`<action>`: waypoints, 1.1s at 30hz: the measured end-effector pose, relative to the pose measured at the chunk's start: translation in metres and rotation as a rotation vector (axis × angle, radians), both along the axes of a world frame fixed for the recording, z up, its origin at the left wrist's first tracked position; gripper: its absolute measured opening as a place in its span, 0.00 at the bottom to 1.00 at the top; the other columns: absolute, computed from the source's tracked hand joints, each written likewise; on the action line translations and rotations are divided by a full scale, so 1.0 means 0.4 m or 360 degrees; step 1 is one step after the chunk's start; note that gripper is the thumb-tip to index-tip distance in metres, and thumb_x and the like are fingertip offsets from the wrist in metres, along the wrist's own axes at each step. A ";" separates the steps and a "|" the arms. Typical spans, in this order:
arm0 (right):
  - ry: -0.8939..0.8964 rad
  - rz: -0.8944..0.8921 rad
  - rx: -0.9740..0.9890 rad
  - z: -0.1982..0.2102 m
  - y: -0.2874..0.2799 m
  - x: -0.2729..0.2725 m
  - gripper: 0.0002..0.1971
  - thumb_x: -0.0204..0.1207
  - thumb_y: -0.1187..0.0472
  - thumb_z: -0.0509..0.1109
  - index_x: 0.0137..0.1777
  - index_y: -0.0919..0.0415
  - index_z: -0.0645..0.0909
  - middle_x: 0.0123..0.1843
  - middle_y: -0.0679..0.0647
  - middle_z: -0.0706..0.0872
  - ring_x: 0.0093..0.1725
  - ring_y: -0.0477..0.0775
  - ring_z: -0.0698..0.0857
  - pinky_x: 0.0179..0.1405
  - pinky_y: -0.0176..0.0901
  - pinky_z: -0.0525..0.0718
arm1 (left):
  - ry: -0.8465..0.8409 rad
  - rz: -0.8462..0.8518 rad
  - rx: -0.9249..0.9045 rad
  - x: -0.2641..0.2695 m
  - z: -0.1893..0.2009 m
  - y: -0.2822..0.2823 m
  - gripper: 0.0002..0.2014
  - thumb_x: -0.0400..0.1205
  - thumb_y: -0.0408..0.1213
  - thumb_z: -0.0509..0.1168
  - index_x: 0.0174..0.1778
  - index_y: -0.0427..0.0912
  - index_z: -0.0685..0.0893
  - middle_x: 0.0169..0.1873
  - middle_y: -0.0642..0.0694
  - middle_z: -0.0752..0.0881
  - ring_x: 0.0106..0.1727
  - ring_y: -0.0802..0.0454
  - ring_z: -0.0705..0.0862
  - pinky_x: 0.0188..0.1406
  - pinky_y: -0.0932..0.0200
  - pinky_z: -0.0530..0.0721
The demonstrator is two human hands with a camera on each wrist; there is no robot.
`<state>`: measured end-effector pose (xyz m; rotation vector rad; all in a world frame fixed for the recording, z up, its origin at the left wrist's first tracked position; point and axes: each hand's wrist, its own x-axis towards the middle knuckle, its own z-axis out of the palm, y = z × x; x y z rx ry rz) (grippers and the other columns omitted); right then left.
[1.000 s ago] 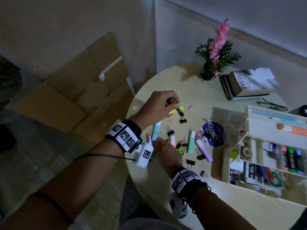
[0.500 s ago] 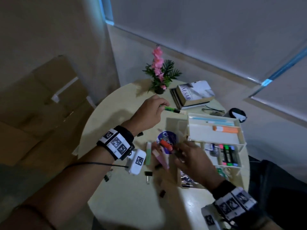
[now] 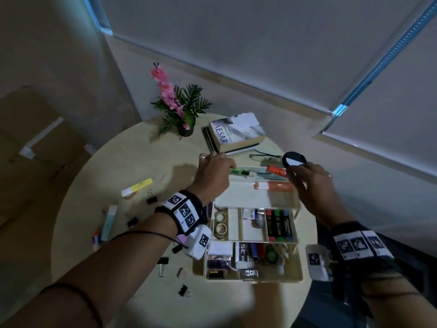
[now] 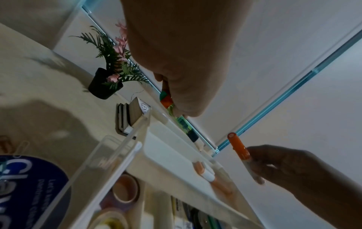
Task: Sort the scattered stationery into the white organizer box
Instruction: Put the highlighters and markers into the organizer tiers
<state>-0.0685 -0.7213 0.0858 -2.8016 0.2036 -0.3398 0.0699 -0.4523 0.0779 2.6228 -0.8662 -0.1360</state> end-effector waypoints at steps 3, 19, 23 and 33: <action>0.0043 0.0046 -0.0019 -0.036 -0.008 0.056 0.11 0.85 0.57 0.73 0.65 0.54 0.90 0.55 0.56 0.89 0.54 0.65 0.85 0.55 0.63 0.82 | -0.0084 -0.0027 0.0126 -0.004 -0.011 -0.014 0.21 0.81 0.27 0.68 0.62 0.56 0.90 0.56 0.52 0.87 0.63 0.45 0.80 0.63 0.44 0.66; 0.0178 0.0199 0.0241 -0.056 0.026 0.111 0.10 0.81 0.69 0.75 0.59 0.63 0.91 0.58 0.62 0.86 0.55 0.64 0.85 0.56 0.50 0.85 | -0.0056 -0.0135 0.0134 -0.007 -0.056 0.009 0.24 0.79 0.25 0.64 0.67 0.51 0.88 0.59 0.49 0.84 0.63 0.44 0.78 0.60 0.48 0.66; 0.0136 0.0282 0.0252 -0.046 0.044 0.118 0.08 0.78 0.72 0.76 0.54 0.64 0.92 0.52 0.61 0.88 0.49 0.61 0.86 0.51 0.53 0.86 | -0.0014 -0.0147 -0.0041 -0.028 -0.023 0.062 0.16 0.83 0.30 0.67 0.65 0.47 0.88 0.60 0.46 0.83 0.64 0.42 0.78 0.63 0.45 0.73; -0.0050 0.0219 0.0480 -0.045 0.290 0.029 0.09 0.79 0.71 0.75 0.58 0.64 0.90 0.54 0.62 0.89 0.51 0.61 0.87 0.56 0.52 0.85 | 0.0199 -0.0135 -0.0145 -0.111 -0.072 0.465 0.14 0.79 0.34 0.71 0.60 0.45 0.89 0.56 0.47 0.84 0.59 0.44 0.81 0.61 0.45 0.83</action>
